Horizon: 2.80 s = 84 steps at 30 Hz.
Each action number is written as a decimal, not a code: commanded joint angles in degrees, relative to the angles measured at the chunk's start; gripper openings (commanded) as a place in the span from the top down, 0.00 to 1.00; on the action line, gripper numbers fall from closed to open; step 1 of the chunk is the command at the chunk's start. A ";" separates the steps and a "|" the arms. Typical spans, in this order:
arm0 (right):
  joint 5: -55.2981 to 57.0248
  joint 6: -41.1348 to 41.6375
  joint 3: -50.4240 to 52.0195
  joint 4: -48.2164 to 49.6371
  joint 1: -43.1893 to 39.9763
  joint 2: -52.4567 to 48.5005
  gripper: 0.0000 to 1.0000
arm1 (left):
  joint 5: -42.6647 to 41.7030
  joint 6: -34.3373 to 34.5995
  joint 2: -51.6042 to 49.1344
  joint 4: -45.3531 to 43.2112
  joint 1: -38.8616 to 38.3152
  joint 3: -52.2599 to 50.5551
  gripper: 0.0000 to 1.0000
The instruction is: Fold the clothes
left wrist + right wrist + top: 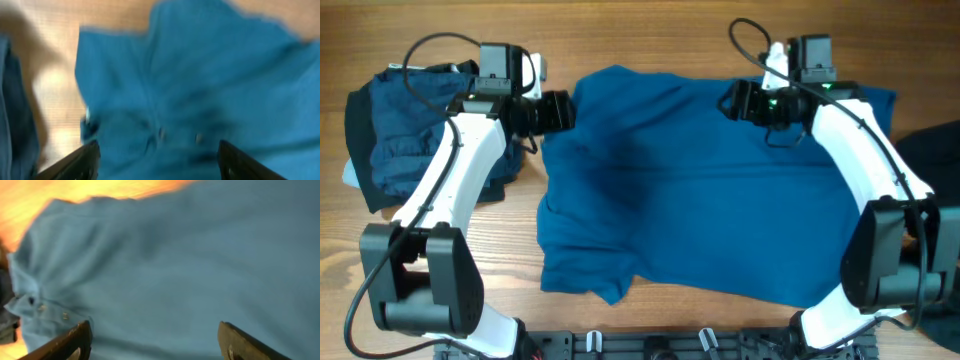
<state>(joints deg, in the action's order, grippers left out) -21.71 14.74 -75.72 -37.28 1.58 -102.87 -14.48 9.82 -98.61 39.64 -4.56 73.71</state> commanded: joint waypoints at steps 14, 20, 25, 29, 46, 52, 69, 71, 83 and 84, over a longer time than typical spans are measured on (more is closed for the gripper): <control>11.23 9.42 0.11 -36.15 -13.44 32.81 0.01 | 8.44 6.95 14.49 31.52 -0.04 -5.40 0.15; 13.35 11.21 6.14 -35.47 -14.14 31.32 0.01 | 7.04 10.23 14.25 19.32 -0.04 -18.05 0.14; 12.94 11.04 14.12 -31.58 -18.21 29.66 0.01 | 6.01 10.58 11.87 8.72 -0.04 -26.03 0.28; 12.92 9.86 18.27 -30.84 -23.85 28.63 0.01 | 4.81 10.12 9.03 8.09 -0.07 -26.99 0.40; 7.58 8.35 23.37 -29.94 -39.80 27.36 0.01 | -0.52 8.94 6.86 20.83 -0.17 -28.96 0.30; 6.80 8.39 23.37 -29.64 -40.24 26.03 0.01 | -4.39 8.46 6.86 15.82 -0.22 -34.05 0.61; 9.05 12.68 28.17 -26.38 -43.91 22.38 0.00 | -13.11 8.44 12.92 13.22 -0.15 -22.45 0.96; 10.29 13.81 30.47 -24.17 -46.82 21.18 0.00 | -13.11 8.44 12.90 12.39 -0.15 -22.03 0.96; 19.30 11.76 33.11 -17.92 -65.92 17.94 0.01 | -13.14 8.46 12.90 11.96 -0.17 -22.03 0.96; 20.02 11.91 33.11 -17.81 -66.34 17.94 0.03 | -13.14 8.46 12.90 11.96 -0.15 -22.03 0.96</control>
<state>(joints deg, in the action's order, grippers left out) -4.80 27.33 -42.76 -55.16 -63.09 -84.31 -26.52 18.59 -86.30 51.77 -4.56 51.07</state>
